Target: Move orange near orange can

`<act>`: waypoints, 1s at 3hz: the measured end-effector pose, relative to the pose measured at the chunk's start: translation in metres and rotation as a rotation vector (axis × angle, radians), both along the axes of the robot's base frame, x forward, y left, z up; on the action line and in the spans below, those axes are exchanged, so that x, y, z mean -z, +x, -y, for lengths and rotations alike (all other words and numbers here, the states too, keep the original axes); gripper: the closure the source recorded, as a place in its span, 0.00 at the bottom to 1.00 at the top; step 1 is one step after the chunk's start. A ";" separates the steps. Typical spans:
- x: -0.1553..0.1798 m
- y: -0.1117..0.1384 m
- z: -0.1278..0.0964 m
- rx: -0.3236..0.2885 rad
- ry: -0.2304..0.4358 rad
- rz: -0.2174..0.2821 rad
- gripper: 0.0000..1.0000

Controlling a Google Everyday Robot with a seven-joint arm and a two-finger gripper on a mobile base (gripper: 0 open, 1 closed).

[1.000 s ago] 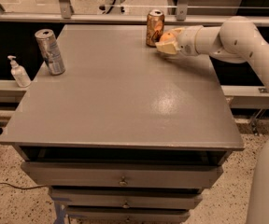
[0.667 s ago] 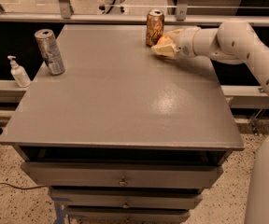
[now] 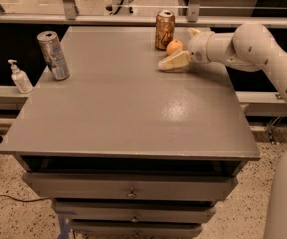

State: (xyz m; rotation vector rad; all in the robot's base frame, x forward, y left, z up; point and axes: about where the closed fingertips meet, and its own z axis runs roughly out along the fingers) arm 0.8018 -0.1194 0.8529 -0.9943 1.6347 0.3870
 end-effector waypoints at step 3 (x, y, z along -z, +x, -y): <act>-0.059 -0.076 0.086 -0.059 0.092 0.042 0.00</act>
Offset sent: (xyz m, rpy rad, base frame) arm -0.1063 -0.1199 0.0773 0.1208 -0.0420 0.0926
